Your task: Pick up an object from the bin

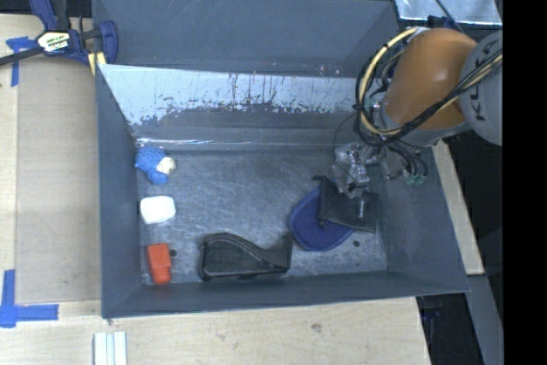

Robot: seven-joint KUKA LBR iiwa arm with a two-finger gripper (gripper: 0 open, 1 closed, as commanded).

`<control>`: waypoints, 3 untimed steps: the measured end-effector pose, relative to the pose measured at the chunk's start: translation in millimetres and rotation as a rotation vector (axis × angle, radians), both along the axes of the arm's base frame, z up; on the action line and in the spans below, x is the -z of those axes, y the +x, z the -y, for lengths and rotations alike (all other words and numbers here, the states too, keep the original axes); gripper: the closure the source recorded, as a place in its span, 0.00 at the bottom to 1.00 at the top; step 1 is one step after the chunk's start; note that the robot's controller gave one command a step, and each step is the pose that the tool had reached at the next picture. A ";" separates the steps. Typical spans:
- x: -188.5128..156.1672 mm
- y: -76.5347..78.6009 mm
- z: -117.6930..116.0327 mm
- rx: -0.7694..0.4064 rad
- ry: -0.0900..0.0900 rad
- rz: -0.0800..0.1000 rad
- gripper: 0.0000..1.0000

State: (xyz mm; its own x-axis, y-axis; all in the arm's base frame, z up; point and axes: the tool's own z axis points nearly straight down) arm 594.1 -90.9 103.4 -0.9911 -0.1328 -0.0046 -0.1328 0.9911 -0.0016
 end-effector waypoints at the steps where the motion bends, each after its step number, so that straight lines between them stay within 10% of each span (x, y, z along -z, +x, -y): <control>1: 0.0 0.0 -0.2 -0.001 0.000 0.000 0.00; 2: 32.9 -48.3 7.4 -0.067 0.000 0.000 0.00; 3: 30.5 -45.5 7.0 -0.069 -0.001 0.007 1.00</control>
Offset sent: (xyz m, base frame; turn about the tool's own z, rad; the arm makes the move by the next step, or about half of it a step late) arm 0.0000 0.0000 0.0000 0.0000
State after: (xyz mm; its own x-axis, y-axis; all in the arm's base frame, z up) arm 548.7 -97.9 72.9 -0.9795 -0.2010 -0.0111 -0.2010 0.9796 -0.0039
